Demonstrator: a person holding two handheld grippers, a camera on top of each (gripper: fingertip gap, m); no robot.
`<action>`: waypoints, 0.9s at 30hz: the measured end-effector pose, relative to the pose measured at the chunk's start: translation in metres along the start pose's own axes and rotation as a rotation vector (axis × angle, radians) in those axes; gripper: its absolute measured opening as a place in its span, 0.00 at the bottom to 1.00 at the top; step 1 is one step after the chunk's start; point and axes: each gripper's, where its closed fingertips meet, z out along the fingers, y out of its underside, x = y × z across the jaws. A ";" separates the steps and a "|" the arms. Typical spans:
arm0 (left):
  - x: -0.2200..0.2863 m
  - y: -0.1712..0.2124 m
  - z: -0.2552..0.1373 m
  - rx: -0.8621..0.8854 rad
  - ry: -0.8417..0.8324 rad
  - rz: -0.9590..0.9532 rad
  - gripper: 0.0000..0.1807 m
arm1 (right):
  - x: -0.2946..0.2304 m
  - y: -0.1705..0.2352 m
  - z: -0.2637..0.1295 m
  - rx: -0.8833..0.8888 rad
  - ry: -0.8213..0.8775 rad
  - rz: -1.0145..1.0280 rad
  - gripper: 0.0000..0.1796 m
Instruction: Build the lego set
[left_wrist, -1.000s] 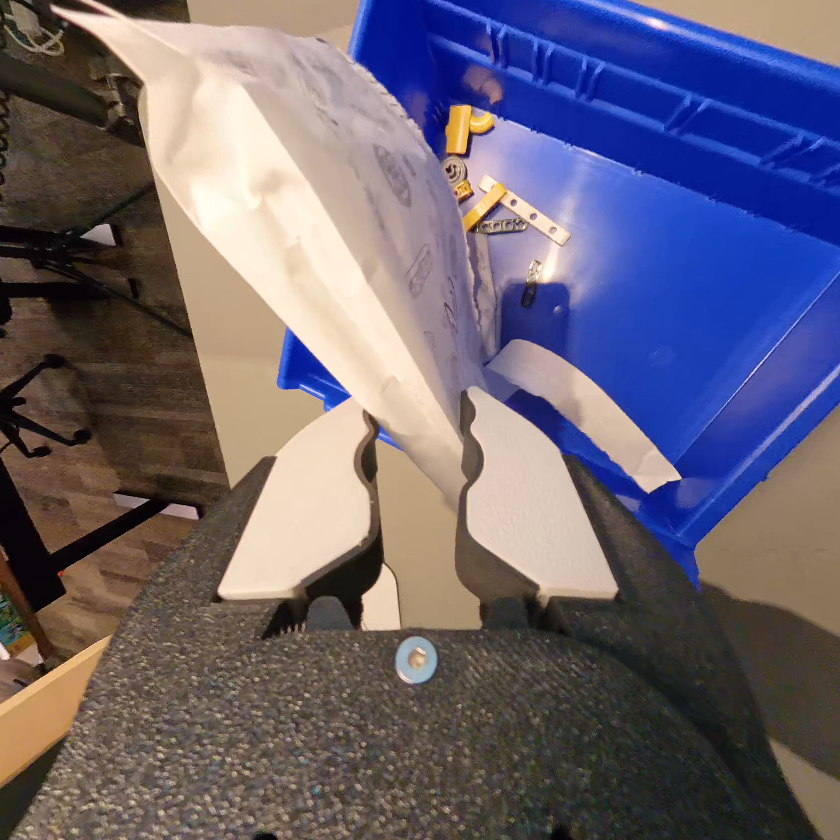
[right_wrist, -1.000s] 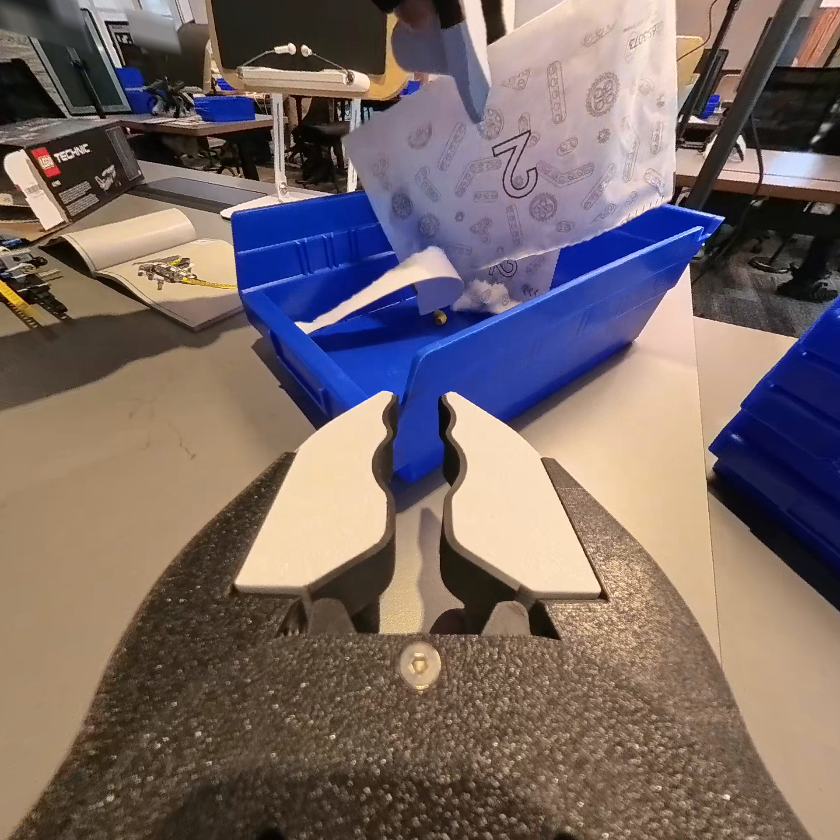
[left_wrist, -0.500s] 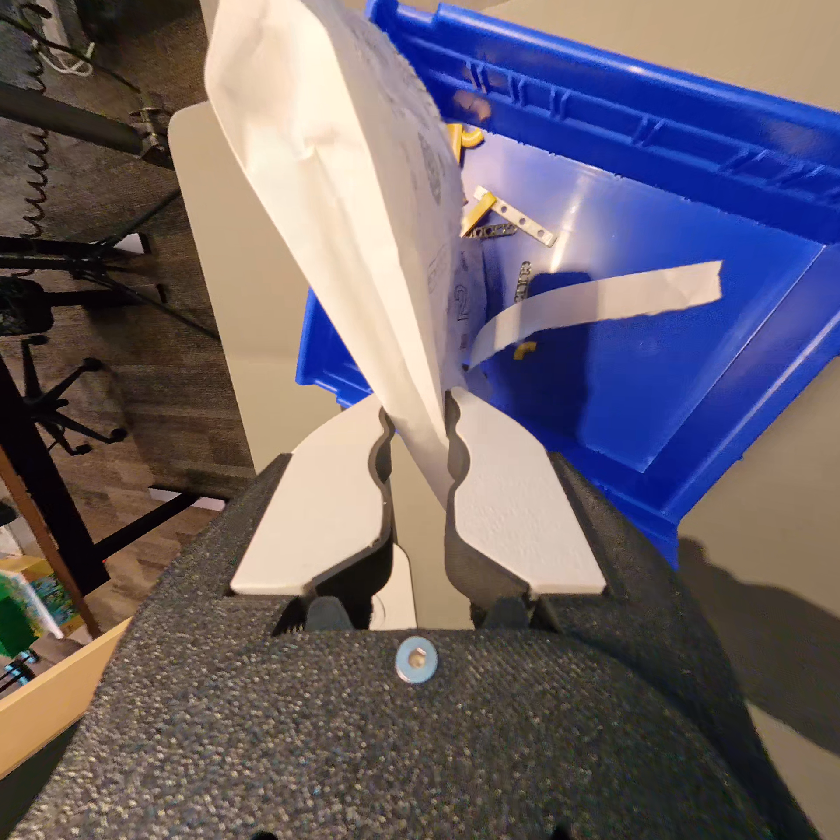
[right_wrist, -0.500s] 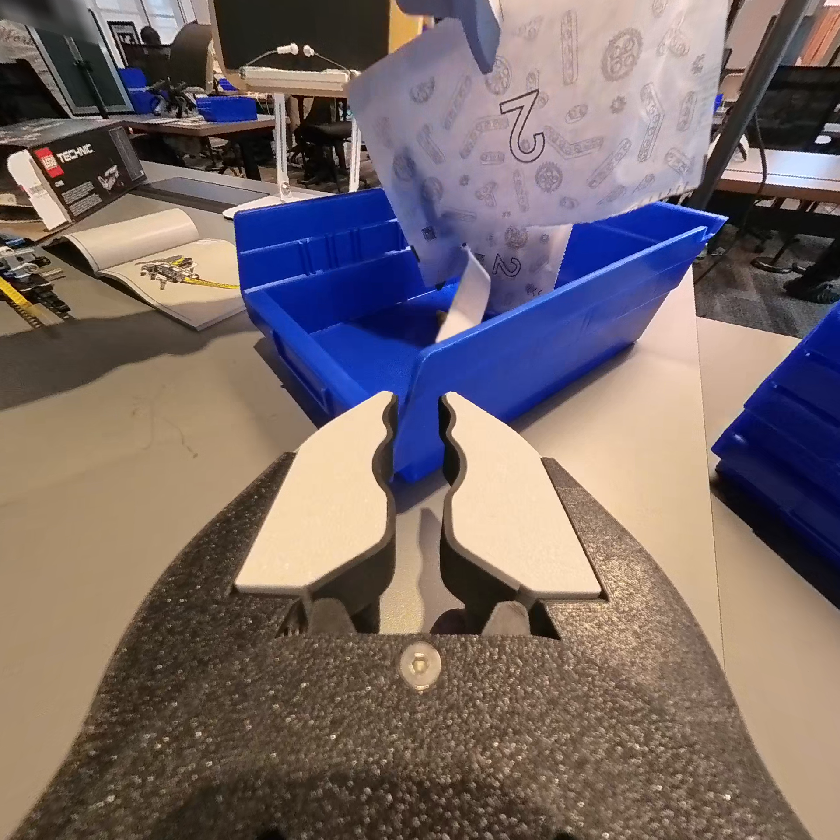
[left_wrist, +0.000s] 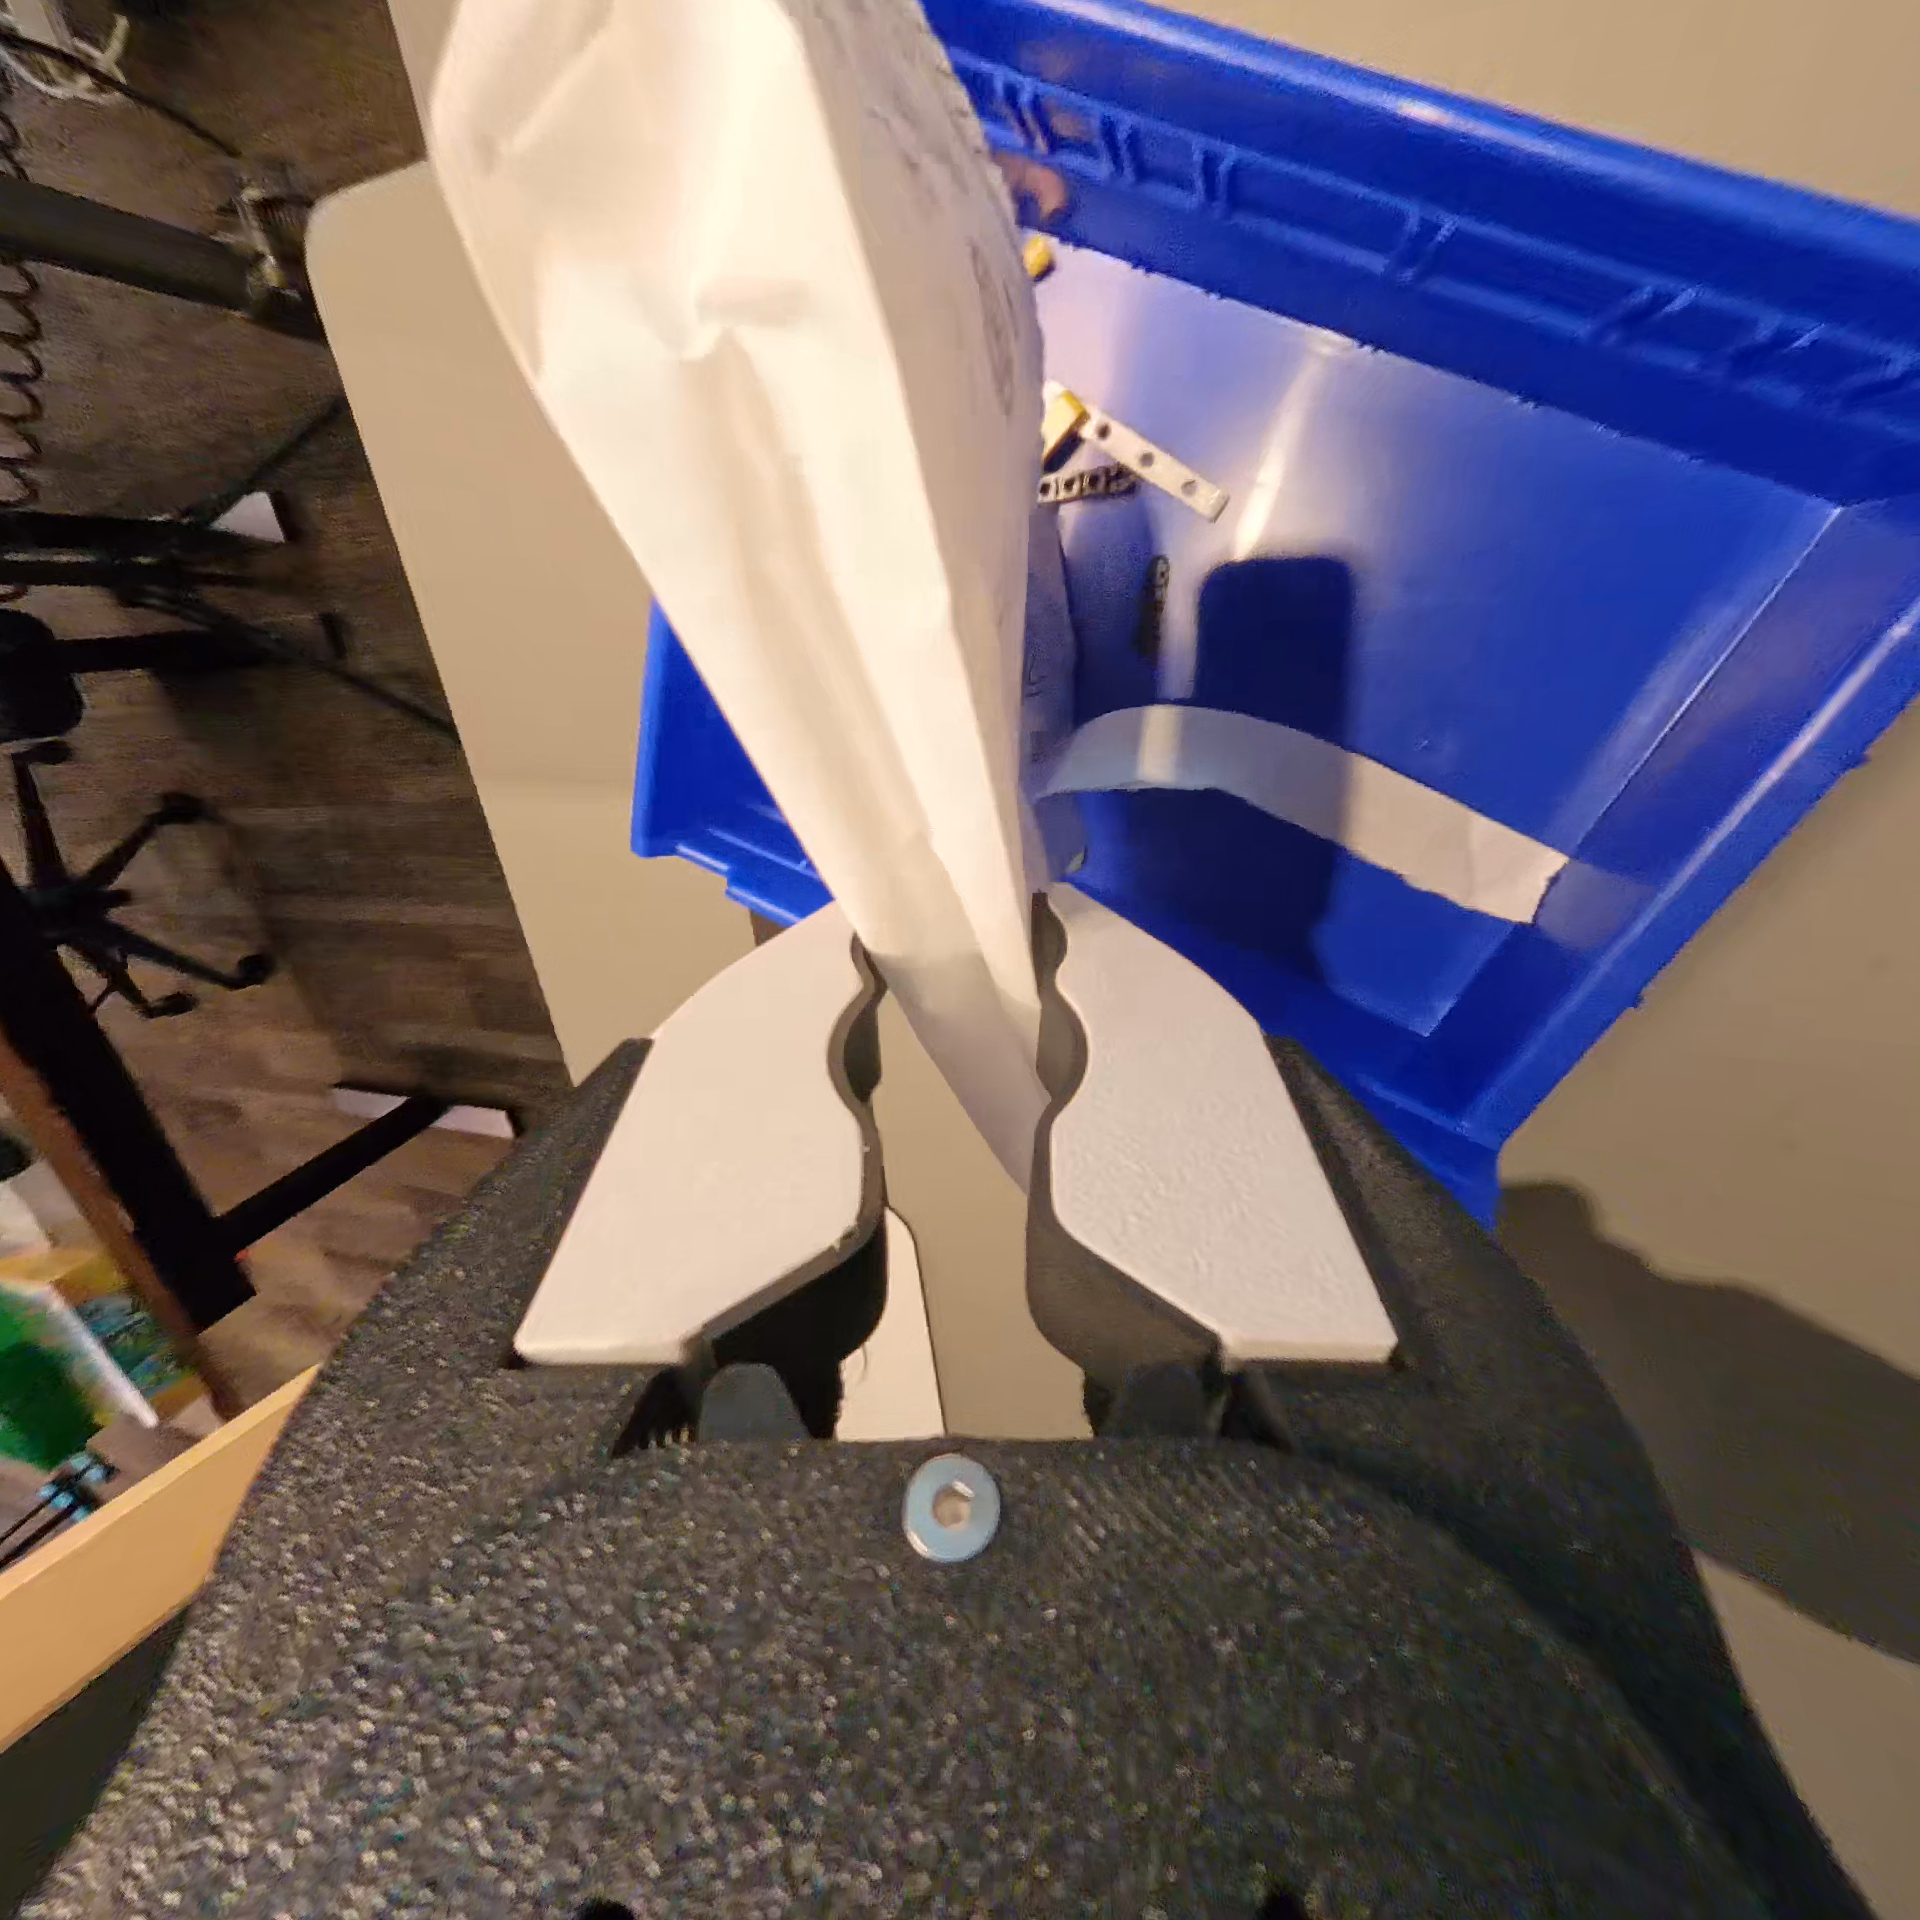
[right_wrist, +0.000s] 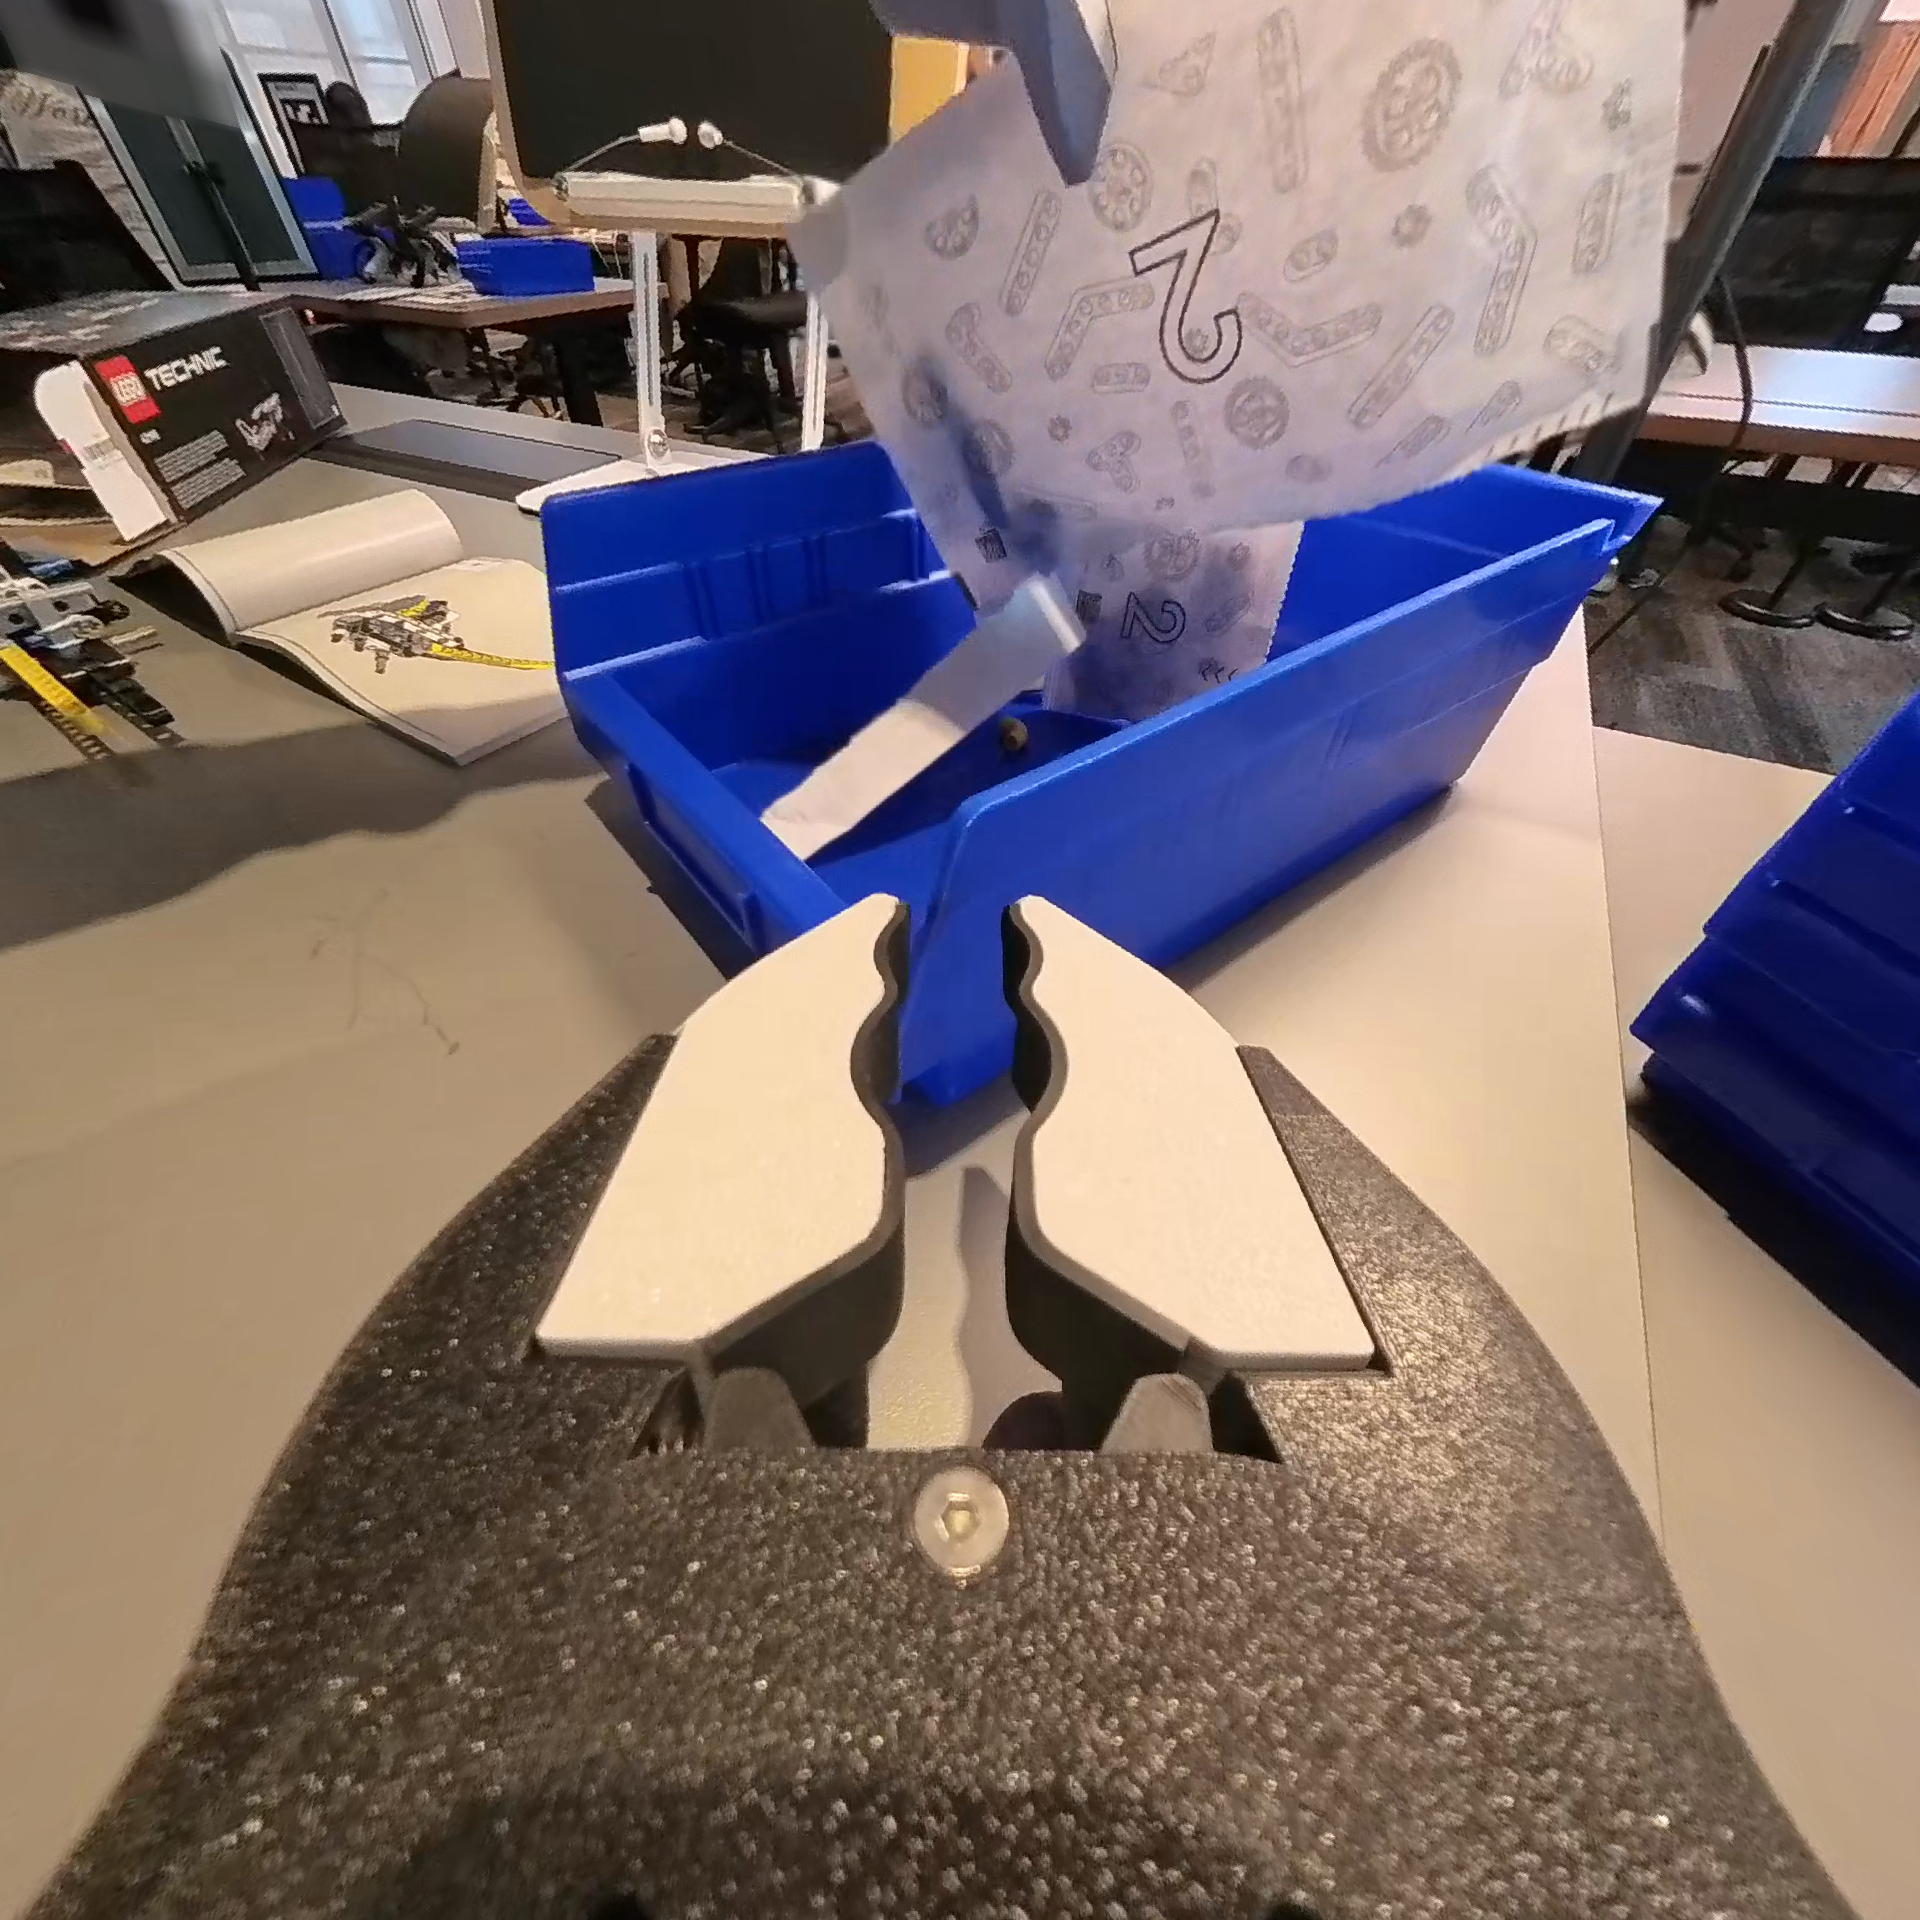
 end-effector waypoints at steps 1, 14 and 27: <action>-0.002 0.003 0.003 -0.018 -0.019 0.007 0.15 | 0.000 0.000 0.000 0.002 -0.001 0.003 0.09; -0.008 -0.001 -0.022 0.027 -0.045 -0.027 0.09 | 0.000 0.000 0.000 0.001 -0.004 0.007 0.09; -0.001 -0.006 -0.021 -0.014 -0.067 0.028 0.05 | 0.000 0.000 -0.001 0.005 -0.003 0.010 0.09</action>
